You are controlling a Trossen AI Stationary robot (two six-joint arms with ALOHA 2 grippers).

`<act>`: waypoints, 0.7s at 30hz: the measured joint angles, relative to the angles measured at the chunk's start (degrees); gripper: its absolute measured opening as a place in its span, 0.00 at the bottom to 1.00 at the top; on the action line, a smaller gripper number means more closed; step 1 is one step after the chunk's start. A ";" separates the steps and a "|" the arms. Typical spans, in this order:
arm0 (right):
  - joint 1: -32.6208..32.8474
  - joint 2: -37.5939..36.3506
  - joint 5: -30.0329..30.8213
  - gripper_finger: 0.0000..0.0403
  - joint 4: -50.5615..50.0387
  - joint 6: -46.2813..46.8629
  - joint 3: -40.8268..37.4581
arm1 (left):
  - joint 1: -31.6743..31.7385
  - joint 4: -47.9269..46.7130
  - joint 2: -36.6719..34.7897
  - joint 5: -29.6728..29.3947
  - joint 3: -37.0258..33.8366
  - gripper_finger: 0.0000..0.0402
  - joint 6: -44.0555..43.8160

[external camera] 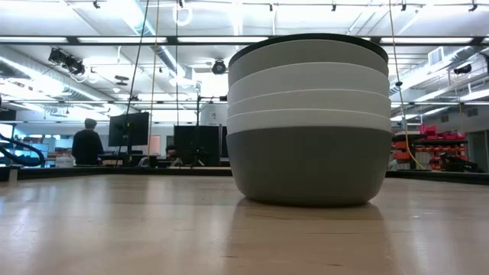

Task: Nest bowls inside each other
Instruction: Return to Home Position

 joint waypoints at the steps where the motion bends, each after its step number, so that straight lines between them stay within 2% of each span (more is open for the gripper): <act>1: 0.00 -1.22 -0.05 0.12 -0.60 0.77 -0.19 | 0.00 1.15 -1.09 2.47 -0.92 0.06 0.28; 4: -0.04 -2.90 -0.21 0.12 -1.27 2.48 -0.19 | -0.07 2.03 -4.13 8.14 -2.51 0.07 0.05; 6: -0.04 -2.91 -0.21 0.12 -0.76 2.73 -0.30 | -0.07 1.51 -5.81 8.65 -2.52 0.08 -0.51; 10: -0.04 -2.07 -1.63 0.12 6.60 4.64 -0.29 | 0.01 -0.10 -8.98 8.61 -2.51 0.09 -10.97; 17: -0.04 1.80 -19.40 0.12 23.26 6.61 -0.26 | -0.02 -0.77 -10.72 10.64 -2.50 0.08 -18.10; 21: -0.04 1.44 -23.41 0.12 23.87 8.71 -0.26 | 0.00 0.67 -12.38 15.77 -2.52 0.07 -17.93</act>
